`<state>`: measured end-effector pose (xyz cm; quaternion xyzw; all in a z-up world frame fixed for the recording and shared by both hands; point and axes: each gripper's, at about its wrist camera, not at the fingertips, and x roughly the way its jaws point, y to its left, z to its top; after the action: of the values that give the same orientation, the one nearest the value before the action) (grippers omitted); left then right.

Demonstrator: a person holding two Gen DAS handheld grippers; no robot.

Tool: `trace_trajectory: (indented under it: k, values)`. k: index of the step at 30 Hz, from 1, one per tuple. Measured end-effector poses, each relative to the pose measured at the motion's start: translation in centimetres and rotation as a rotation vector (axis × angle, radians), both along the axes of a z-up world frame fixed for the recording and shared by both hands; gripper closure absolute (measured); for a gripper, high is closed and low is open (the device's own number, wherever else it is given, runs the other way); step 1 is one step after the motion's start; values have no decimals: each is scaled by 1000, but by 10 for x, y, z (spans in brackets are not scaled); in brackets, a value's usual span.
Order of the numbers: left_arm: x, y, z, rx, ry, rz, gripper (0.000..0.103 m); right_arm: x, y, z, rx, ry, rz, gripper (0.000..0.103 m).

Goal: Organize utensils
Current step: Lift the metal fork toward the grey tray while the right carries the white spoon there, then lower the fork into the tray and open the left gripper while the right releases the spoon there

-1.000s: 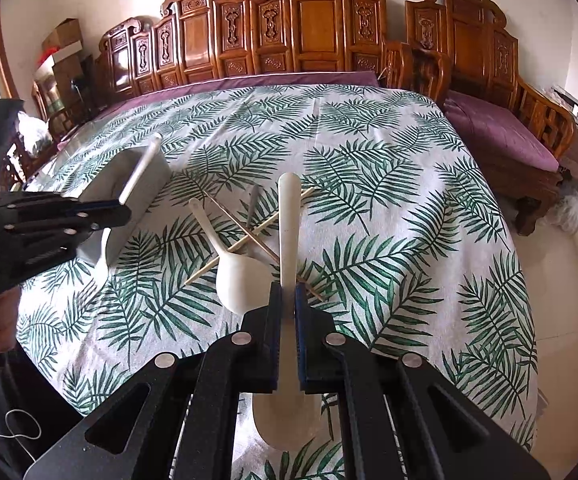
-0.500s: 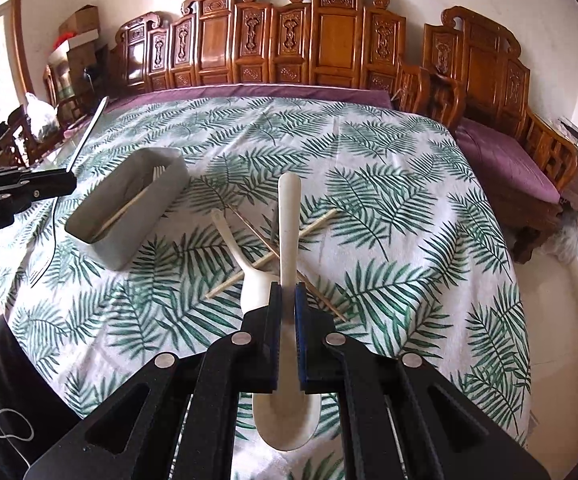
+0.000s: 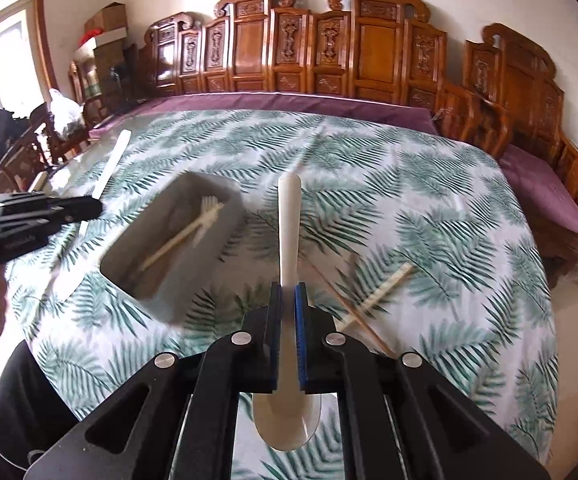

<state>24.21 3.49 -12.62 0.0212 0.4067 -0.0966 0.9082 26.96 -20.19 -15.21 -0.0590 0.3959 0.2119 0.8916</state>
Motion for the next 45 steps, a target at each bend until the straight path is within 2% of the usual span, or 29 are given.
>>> trace_trajectory:
  k: [12,18,25,30,35,45]
  values:
    - [51,28,-28,-72,33,35,96,31,81,5,22,17,54,95]
    - [63,34,-41,-81,67,47,95,37,102,1,0,22,58,95]
    - [47,46,-29,-70,31,46,89,41,119,-7,-5,37,64,95]
    - [27,55,-14,-28,-16,51,87,49,136,-17,22,65,71,95]
    - [10,68,-3,-20,-50,74,82,58,151,-30,51,104,72,95]
    - [-8,83,6,-18,-71,101,82,76,167,-48,122,196,87,94]
